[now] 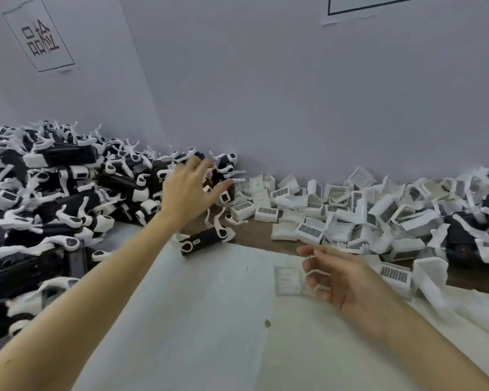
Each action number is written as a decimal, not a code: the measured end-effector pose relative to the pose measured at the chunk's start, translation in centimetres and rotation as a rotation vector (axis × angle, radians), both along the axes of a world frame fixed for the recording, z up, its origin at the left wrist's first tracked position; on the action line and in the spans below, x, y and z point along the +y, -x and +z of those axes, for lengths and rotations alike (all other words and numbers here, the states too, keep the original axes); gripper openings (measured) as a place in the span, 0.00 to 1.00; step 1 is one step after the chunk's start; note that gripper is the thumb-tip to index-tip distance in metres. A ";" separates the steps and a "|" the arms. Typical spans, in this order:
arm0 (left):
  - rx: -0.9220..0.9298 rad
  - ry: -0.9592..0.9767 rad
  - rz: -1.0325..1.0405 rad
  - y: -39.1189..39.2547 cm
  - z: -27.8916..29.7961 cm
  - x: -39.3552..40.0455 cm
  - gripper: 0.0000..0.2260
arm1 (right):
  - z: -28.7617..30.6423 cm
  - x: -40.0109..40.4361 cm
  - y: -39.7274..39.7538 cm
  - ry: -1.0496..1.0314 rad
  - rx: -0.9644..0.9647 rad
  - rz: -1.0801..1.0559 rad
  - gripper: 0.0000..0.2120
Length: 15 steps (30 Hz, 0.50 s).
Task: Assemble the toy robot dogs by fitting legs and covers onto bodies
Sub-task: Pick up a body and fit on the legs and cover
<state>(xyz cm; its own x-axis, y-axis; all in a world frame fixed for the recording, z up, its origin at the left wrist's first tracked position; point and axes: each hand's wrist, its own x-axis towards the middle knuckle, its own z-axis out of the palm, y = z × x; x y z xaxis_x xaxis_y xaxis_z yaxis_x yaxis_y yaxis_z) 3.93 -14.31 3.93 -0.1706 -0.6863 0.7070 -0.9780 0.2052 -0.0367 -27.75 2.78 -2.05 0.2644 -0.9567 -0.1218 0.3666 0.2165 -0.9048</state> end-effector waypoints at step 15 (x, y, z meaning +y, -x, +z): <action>0.283 -0.443 0.130 -0.7 -0.2 -8.7 0.40 | -1.1 -0.7 1.3 -0.002 -0.190 0.232 0.20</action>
